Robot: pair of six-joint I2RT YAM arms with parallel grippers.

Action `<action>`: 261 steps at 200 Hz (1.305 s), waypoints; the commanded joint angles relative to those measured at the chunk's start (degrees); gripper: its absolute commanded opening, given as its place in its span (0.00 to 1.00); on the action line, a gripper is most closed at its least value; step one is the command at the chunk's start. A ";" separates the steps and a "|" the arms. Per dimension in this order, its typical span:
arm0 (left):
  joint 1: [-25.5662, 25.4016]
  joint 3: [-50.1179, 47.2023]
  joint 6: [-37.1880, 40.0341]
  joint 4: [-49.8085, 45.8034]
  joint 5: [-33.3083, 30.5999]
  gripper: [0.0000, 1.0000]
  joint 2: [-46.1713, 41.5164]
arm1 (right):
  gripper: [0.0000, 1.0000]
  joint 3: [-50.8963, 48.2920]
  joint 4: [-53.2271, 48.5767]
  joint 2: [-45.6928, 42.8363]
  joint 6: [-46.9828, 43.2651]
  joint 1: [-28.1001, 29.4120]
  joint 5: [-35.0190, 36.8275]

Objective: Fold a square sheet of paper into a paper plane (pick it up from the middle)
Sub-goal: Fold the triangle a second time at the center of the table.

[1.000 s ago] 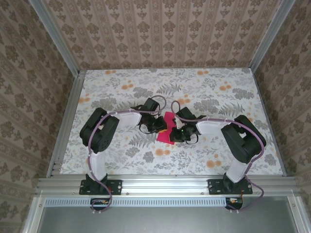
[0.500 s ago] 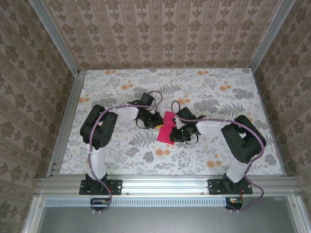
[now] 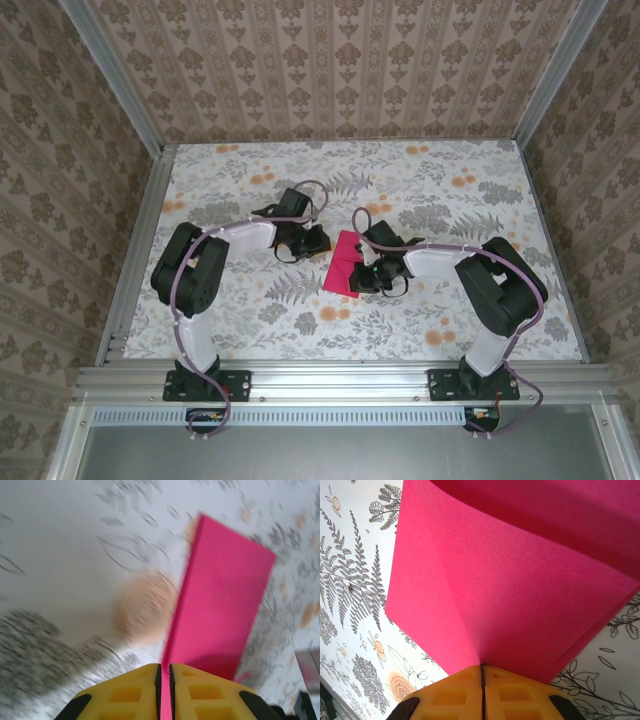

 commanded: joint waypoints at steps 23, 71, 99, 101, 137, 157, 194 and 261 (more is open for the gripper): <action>-4.84 -1.61 -1.80 3.42 1.56 0.14 -0.14 | 0.08 -4.15 -6.97 3.60 0.87 0.19 2.92; -4.95 1.07 -2.22 2.55 0.41 0.13 3.79 | 0.08 -4.20 -5.93 2.41 1.15 0.05 1.53; -4.78 2.03 -2.23 1.74 -1.35 0.11 5.25 | 0.08 -3.43 -5.17 0.97 1.13 -0.20 0.21; -4.79 2.07 -2.22 1.65 -1.42 0.11 5.35 | 0.08 -3.34 -5.16 0.83 1.17 -0.21 0.15; -4.51 0.68 -3.05 1.56 -1.59 0.08 5.96 | 0.08 -0.90 -4.74 -1.76 1.48 -0.30 -0.77; -4.43 -0.33 -3.64 1.64 -1.33 0.08 5.78 | 0.08 0.82 -3.15 -2.87 2.42 -0.30 -1.57; -4.43 -1.18 -4.72 1.59 -1.15 0.08 5.92 | 0.09 4.23 -1.46 -1.08 3.89 -0.31 -1.11; -4.13 -1.83 -5.94 1.73 -1.06 0.08 6.22 | 0.09 8.56 -4.38 5.46 2.76 -0.17 0.53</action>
